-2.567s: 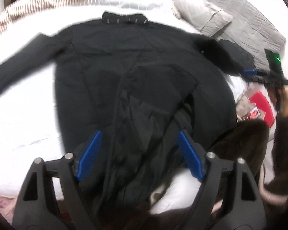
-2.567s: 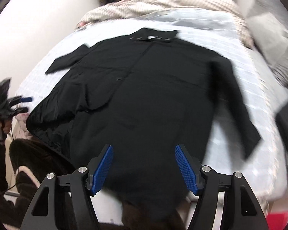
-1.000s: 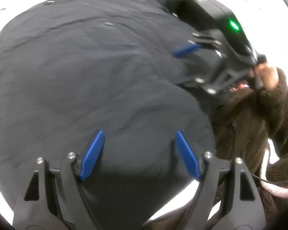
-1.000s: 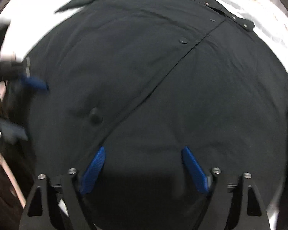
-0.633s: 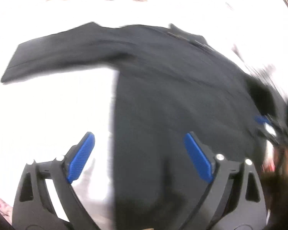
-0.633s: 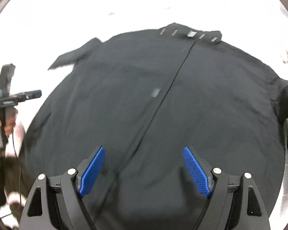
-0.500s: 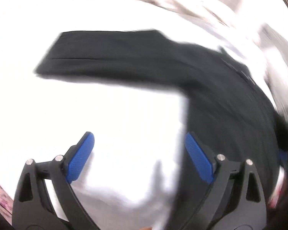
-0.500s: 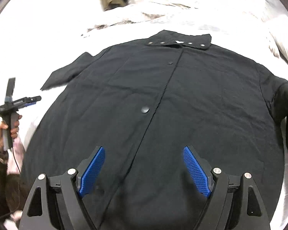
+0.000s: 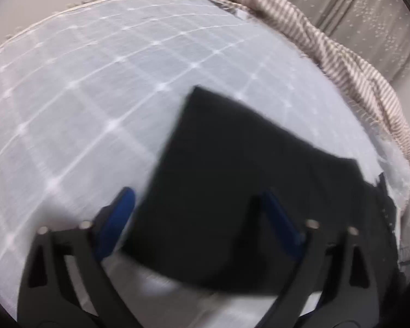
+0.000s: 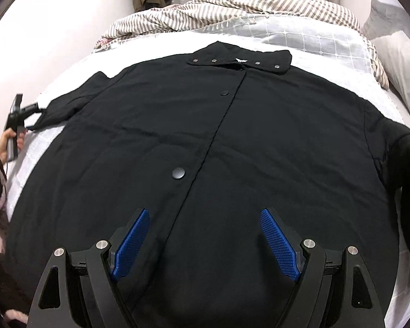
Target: Fold large clothes
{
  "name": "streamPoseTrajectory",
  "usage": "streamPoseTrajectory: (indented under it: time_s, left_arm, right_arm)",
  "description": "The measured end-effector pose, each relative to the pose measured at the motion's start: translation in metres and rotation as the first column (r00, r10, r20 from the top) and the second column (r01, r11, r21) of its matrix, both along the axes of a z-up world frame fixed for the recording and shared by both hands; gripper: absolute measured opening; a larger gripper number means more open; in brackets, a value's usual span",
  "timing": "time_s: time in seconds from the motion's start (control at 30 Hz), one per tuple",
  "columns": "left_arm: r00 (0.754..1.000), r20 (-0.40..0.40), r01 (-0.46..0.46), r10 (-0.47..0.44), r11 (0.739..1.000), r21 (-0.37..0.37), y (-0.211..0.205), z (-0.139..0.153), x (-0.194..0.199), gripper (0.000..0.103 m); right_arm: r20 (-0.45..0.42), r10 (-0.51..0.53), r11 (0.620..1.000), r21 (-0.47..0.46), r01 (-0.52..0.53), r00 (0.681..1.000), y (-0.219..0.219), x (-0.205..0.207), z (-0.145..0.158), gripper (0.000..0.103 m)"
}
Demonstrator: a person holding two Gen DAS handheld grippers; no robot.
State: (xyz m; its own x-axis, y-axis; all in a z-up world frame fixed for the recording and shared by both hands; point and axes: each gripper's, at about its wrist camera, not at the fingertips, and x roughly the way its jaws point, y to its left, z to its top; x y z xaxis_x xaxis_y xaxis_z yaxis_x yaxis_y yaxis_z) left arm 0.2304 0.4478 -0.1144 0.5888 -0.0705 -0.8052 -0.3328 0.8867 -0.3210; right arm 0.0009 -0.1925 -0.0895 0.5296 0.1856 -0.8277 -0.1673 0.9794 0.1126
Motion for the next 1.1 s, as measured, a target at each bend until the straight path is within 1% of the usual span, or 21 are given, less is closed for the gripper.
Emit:
streamPoseTrajectory:
  time_s: [0.07,0.1,0.13,0.23,0.3,0.37,0.4,0.43,0.47,0.5,0.53,0.57,0.6,0.63,0.67,0.7,0.73,0.87,0.97,1.03,1.1]
  left_arm:
    - [1.000,-0.006,0.017,-0.017,1.000,0.010,-0.011,0.002,0.011,0.051]
    - [1.000,-0.006,0.031,-0.031,1.000,-0.005,-0.014,0.003,0.010,0.026]
    - [1.000,-0.006,0.027,-0.027,0.999,-0.028,-0.013,0.005,0.009,0.024]
    - [0.998,0.049,-0.044,0.042,0.997,0.057,-0.016,0.024,-0.009,0.021]
    - [0.993,0.080,-0.091,0.084,0.992,0.089,-0.014,0.032,-0.023,0.021]
    - [0.991,0.057,-0.128,0.122,0.983,0.130,-0.013,0.028,-0.031,0.021]
    - [0.990,0.023,-0.140,0.138,0.976,0.164,-0.015,0.021,-0.030,0.021]
    - [0.990,-0.024,-0.132,0.140,0.970,0.205,-0.019,0.008,-0.028,0.022]
    - [0.989,-0.038,-0.129,0.142,0.964,0.232,-0.022,0.002,-0.026,0.023]
    - [0.989,-0.030,-0.129,0.143,0.952,0.278,-0.028,0.001,-0.026,0.026]
    - [0.989,-0.035,-0.122,0.143,0.930,0.347,-0.036,0.004,-0.024,0.032]
    - [0.988,-0.042,-0.124,0.151,0.916,0.383,-0.041,0.008,-0.024,0.036]
    - [0.986,-0.045,-0.132,0.162,0.913,0.386,-0.042,0.012,-0.025,0.042]
    - [0.984,-0.050,-0.142,0.173,0.919,0.367,-0.041,0.017,-0.027,0.050]
    - [0.984,-0.056,-0.141,0.169,0.934,0.328,-0.040,0.023,-0.031,0.057]
    - [0.986,-0.051,-0.137,0.158,0.947,0.291,-0.040,0.030,-0.036,0.070]
    - [0.989,-0.040,-0.129,0.145,0.955,0.266,-0.042,0.038,-0.041,0.078]
    - [0.998,-0.012,-0.054,0.058,0.976,0.210,-0.062,0.066,-0.066,0.087]
    - [1.000,-0.005,0.018,-0.017,0.991,0.135,-0.086,0.085,-0.083,0.094]
    - [0.997,-0.003,0.078,-0.079,0.993,0.090,-0.105,0.098,-0.091,0.096]
    - [0.991,0.000,0.135,-0.135,0.989,0.057,-0.127,0.110,-0.101,0.099]
  right_arm:
    - [0.003,-0.008,1.000,-0.008,0.008,1.000,0.003,0.005,-0.001,0.085]
    - [0.003,-0.010,1.000,-0.006,0.010,1.000,0.004,0.008,-0.001,0.085]
    - [0.002,-0.016,1.000,-0.001,0.016,1.000,0.004,0.010,-0.001,0.085]
    - [0.006,-0.032,0.999,0.008,0.032,0.999,0.003,0.011,0.001,0.085]
    - [0.011,-0.046,0.999,0.015,0.046,0.999,0.000,0.012,0.002,0.085]
    - [0.012,-0.060,0.998,0.022,0.060,0.998,-0.005,0.014,0.003,0.085]
    - [0.014,-0.069,0.997,0.022,0.069,0.997,-0.008,0.014,0.004,0.085]
    - [0.016,-0.083,0.996,0.023,0.083,0.996,-0.012,0.014,0.004,0.085]
    - [0.016,-0.093,0.995,0.026,0.093,0.996,-0.015,0.013,0.004,0.085]
    - [0.014,-0.106,0.994,0.028,0.106,0.994,-0.020,0.012,0.005,0.085]
    - [0.013,-0.121,0.992,0.034,0.121,0.993,-0.025,0.012,0.006,0.085]
    - [0.011,-0.137,0.990,0.046,0.136,0.991,-0.032,0.010,0.008,0.085]
    - [0.010,-0.150,0.987,0.063,0.149,0.989,-0.039,0.007,0.010,0.085]
    - [0.010,-0.159,0.985,0.077,0.157,0.987,-0.045,0.004,0.012,0.085]
    - [0.010,-0.167,0.982,0.094,0.166,0.986,-0.052,0.000,0.015,0.085]
    - [0.010,-0.174,0.979,0.110,0.172,0.985,-0.057,-0.004,0.018,0.085]
    - [0.014,-0.183,0.974,0.137,0.179,0.983,-0.065,-0.010,0.023,0.085]
    - [0.037,-0.180,0.962,0.214,0.168,0.983,-0.080,-0.033,0.046,0.085]
    - [0.046,-0.165,0.953,0.265,0.147,0.985,-0.088,-0.049,0.065,0.085]
    - [0.047,-0.169,0.946,0.290,0.148,0.985,-0.099,-0.058,0.075,0.085]
    - [0.056,-0.200,0.944,0.277,0.177,0.978,-0.117,-0.068,0.083,0.085]
